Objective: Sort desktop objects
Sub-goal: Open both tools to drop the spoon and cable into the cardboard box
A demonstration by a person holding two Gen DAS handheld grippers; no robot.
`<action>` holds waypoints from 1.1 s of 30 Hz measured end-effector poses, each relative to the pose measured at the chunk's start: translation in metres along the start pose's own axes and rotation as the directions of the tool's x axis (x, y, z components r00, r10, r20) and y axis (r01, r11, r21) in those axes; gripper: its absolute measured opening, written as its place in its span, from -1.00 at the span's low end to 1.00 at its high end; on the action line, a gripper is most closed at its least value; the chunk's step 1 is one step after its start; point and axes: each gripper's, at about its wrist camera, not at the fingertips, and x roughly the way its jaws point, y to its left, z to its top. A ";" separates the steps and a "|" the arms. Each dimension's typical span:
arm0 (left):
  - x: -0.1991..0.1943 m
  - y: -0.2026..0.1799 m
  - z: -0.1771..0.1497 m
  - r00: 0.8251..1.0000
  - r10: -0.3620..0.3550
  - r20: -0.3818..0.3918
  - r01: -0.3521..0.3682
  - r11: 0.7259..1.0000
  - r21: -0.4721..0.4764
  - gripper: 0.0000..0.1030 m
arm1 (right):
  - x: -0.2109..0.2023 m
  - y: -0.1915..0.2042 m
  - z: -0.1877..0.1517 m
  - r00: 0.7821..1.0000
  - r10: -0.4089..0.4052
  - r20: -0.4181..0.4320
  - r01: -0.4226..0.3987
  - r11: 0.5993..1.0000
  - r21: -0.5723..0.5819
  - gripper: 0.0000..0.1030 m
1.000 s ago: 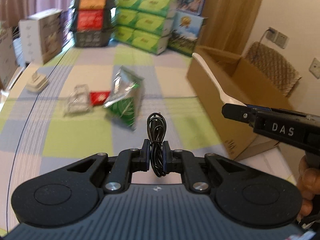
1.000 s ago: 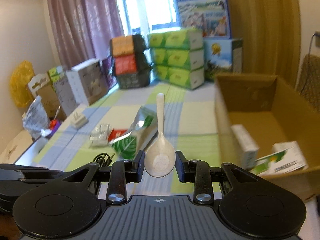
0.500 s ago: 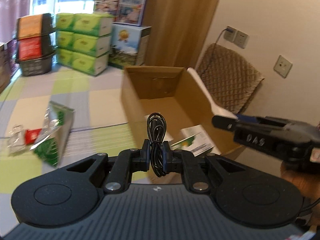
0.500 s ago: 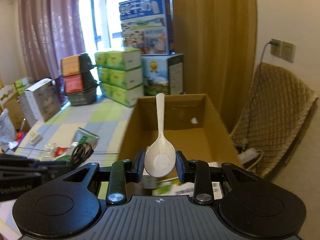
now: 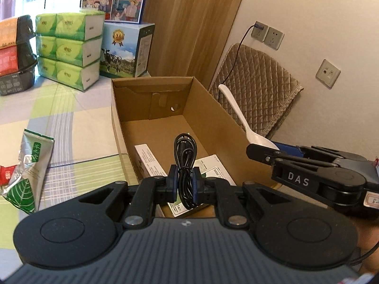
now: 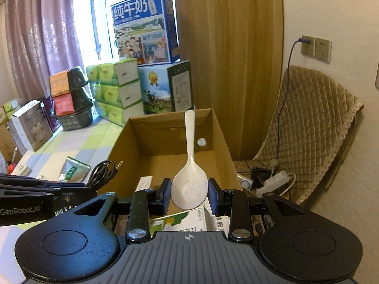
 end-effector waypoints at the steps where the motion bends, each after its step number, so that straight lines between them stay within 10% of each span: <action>1: 0.003 0.000 0.000 1.000 -0.001 -0.004 0.001 1.000 -0.002 -0.84 | 0.001 -0.002 0.000 1.000 -0.002 -0.003 0.002 1.000 0.003 -0.43; 21: -0.003 0.034 -0.003 0.999 0.048 0.014 -0.047 0.996 -0.077 -0.59 | 0.020 -0.001 -0.004 0.998 0.052 -0.033 -0.051 0.998 0.046 -0.41; 33: -0.032 0.050 -0.014 0.996 0.087 0.026 -0.084 0.992 -0.098 -0.23 | 0.003 0.004 -0.004 0.998 0.046 -0.033 -0.044 0.996 0.073 0.01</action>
